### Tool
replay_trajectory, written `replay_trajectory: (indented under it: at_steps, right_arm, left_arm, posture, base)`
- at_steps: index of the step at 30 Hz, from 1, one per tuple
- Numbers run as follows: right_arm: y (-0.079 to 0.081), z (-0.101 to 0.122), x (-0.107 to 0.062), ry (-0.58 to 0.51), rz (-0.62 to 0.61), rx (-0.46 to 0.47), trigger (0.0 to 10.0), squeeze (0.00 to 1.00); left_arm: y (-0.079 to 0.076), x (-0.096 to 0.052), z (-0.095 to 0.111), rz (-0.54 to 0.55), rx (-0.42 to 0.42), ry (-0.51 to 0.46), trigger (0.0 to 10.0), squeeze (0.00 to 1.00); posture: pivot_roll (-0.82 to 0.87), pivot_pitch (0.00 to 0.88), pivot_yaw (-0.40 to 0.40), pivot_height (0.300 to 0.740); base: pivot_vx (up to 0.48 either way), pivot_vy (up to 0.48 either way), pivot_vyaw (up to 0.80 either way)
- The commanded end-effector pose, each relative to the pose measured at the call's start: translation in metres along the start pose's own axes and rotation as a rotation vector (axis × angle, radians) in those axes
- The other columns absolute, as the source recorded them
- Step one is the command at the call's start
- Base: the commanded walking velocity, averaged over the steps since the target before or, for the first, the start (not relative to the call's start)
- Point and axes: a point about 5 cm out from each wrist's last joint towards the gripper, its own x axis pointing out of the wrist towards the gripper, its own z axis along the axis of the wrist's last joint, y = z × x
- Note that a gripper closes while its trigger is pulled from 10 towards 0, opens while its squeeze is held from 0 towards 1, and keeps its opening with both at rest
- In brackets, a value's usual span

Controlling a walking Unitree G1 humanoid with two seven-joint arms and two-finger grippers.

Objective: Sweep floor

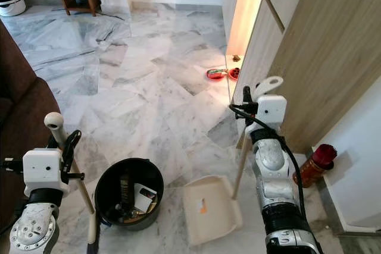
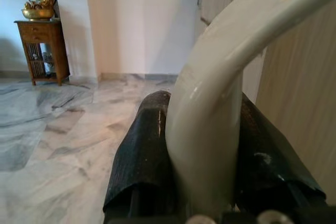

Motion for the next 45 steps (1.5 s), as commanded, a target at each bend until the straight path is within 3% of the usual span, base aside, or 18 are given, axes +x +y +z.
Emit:
replay_trajectory:
  at_steps: [1, 27, 45]
  right_arm:
    - [-0.005, 0.003, 0.0, -0.032, -0.014, -0.006, 10.0, 0.0]
    - [0.0, 0.007, 0.002, -0.08, 0.006, 0.05, 10.0, 0.0]
    - [0.008, 0.005, 0.001, -0.071, 0.027, 0.067, 10.0, 0.0]
  left_arm:
    - [0.001, 0.003, 0.004, 0.007, -0.007, -0.033, 10.0, 0.0]
    - [-0.006, 0.002, 0.002, -0.017, -0.028, -0.044, 10.0, 0.0]
    - [-0.004, 0.008, 0.006, -0.004, -0.009, -0.057, 10.0, 0.0]
  posture:
    - [0.06, 0.103, -0.026, 0.74]
    - [0.04, 0.035, -0.026, 0.74]
    - [0.06, 0.075, -0.027, 0.74]
  base:
    - [0.0, 0.0, 0.0]
    - [0.0, 0.0, 0.0]
    - [-0.299, 0.0, 0.0]
